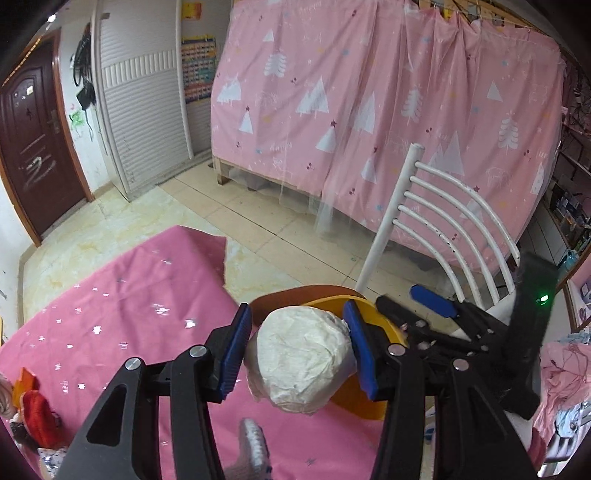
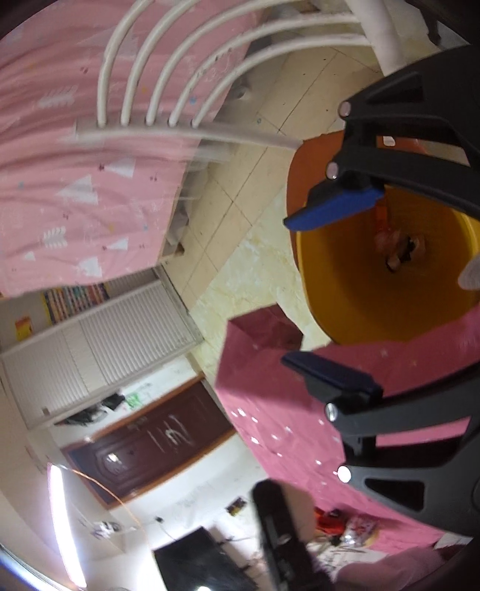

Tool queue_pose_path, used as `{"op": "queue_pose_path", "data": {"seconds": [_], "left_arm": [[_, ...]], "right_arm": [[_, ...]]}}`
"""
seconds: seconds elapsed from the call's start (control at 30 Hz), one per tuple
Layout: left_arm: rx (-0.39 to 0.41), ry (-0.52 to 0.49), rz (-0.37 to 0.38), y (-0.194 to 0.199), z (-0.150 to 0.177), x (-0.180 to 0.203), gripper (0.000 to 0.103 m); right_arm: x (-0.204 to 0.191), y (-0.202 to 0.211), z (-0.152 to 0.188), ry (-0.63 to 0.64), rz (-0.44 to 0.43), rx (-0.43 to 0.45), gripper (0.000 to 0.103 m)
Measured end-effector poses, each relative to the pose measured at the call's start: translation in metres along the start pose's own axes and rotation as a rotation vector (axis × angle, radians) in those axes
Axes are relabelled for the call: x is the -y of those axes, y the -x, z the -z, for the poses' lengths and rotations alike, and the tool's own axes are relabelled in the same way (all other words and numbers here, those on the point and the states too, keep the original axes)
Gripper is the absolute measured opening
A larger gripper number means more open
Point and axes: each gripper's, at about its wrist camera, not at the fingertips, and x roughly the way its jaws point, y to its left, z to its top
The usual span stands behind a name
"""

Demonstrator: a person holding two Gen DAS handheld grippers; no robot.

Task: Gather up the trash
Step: 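Carry wrapper and paper ball to the yellow bucket and release both, then return both tools to the table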

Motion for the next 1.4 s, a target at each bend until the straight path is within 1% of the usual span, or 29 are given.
{"op": "queue_pose_path", "data": {"seconds": [0.17, 0.2, 0.23, 0.3, 0.33, 0.5, 0.67, 0.83, 0.9, 0.97, 1.13, 1.33, 1.4], "left_arm": [[-0.041, -0.011, 0.027, -0.022, -0.003, 0.017, 0.045], [-0.049, -0.009, 0.037, -0.024, -0.004, 0.019, 0.050], [-0.057, -0.007, 0.047, -0.027, -0.005, 0.021, 0.058], [-0.061, -0.002, 0.050, -0.030, -0.006, 0.024, 0.068], [-0.060, 0.000, 0.053, -0.030, -0.006, 0.026, 0.069], [-0.052, -0.001, 0.052, -0.023, -0.003, 0.029, 0.070], [-0.021, 0.019, 0.052, -0.002, -0.002, 0.017, 0.070], [0.019, 0.058, 0.035, 0.027, 0.002, -0.013, 0.070], [0.039, 0.073, 0.023, 0.039, 0.005, -0.026, 0.070], [0.057, 0.096, 0.013, 0.053, 0.008, -0.042, 0.070], [0.093, 0.138, -0.011, 0.078, 0.014, -0.075, 0.072], [0.135, 0.190, -0.047, 0.106, 0.026, -0.122, 0.072], [0.149, 0.203, -0.075, 0.115, 0.031, -0.140, 0.072]], "right_arm": [[0.024, 0.012, -0.004, -0.056, 0.021, 0.038, 0.069], [0.026, 0.015, -0.005, -0.063, 0.023, 0.045, 0.069], [0.027, 0.015, -0.006, -0.066, 0.023, 0.048, 0.069], [0.028, 0.018, -0.007, -0.065, 0.024, 0.057, 0.069], [0.028, 0.020, -0.008, -0.065, 0.024, 0.062, 0.070], [0.019, 0.020, -0.007, -0.051, 0.008, 0.064, 0.070], [0.002, 0.016, -0.007, -0.007, -0.005, 0.050, 0.070], [-0.026, 0.016, -0.002, 0.040, -0.032, 0.037, 0.070], [-0.042, 0.014, 0.000, 0.070, -0.045, 0.024, 0.072], [-0.056, 0.011, 0.002, 0.096, -0.056, 0.011, 0.076], [-0.094, 0.007, 0.003, 0.158, -0.081, -0.004, 0.076], [-0.150, 0.000, 0.006, 0.251, -0.119, -0.026, 0.076], [-0.170, -0.004, 0.009, 0.282, -0.134, -0.040, 0.076]]}}
